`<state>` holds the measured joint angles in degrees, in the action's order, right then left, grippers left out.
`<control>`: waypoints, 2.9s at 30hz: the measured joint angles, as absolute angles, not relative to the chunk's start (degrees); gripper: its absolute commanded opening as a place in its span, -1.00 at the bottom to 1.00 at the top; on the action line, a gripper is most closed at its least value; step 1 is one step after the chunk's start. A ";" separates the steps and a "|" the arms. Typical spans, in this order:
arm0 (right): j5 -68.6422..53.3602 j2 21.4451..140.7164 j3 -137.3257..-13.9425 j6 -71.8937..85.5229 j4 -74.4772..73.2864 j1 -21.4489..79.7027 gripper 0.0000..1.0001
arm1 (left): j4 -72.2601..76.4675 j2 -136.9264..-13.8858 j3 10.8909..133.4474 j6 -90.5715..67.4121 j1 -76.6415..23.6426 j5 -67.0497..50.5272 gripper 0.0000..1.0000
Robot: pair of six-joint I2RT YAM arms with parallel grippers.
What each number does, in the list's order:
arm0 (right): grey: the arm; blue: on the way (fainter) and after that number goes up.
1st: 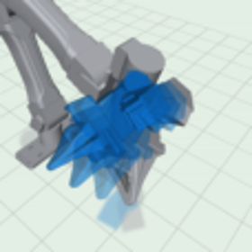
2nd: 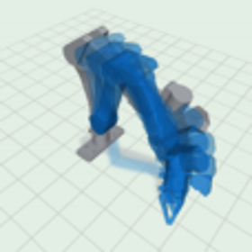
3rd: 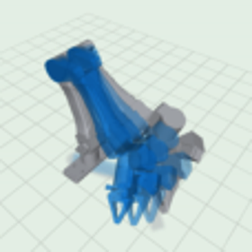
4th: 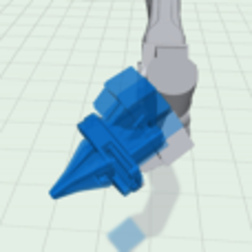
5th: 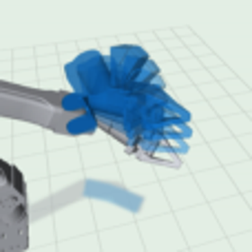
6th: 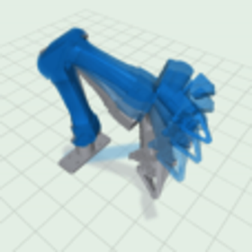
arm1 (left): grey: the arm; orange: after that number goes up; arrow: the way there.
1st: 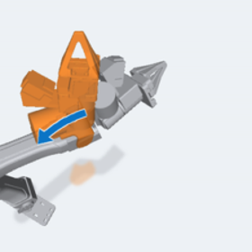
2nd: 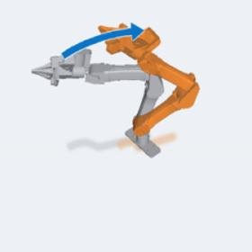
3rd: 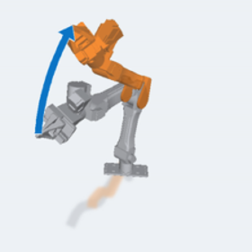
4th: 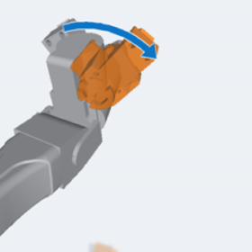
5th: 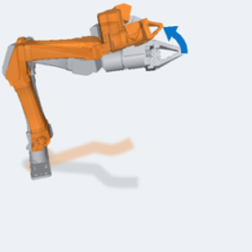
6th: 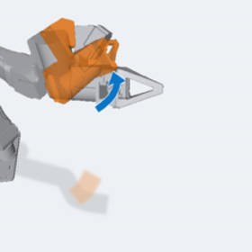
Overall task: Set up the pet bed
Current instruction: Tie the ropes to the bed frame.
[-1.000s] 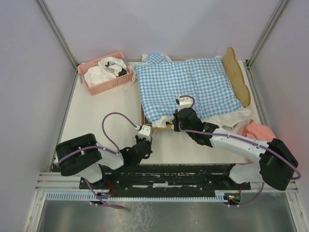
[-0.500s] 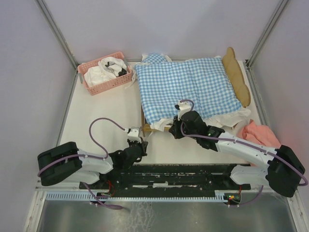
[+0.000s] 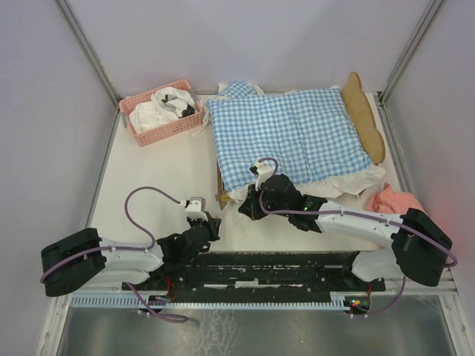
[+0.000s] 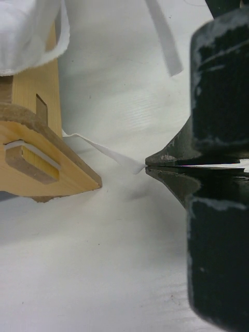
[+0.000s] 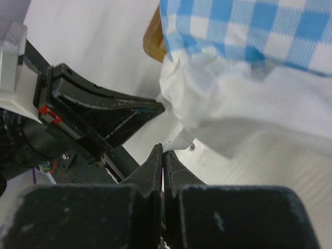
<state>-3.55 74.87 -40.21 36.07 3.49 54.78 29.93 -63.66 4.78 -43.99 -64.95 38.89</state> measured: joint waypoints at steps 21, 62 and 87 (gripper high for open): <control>7.55 92.12 -50.00 36.69 20.67 59.57 -0.80 | 28.34 -54.15 2.66 -44.95 -64.95 34.15 -0.95; 1.85 81.32 -33.17 -28.91 16.38 65.65 0.07 | 12.80 -42.63 13.17 -44.97 -49.65 16.88 -0.95; 19.25 101.60 -34.61 -2.11 39.68 65.63 -0.96 | 9.19 -40.07 12.73 -46.87 -46.61 16.21 -0.95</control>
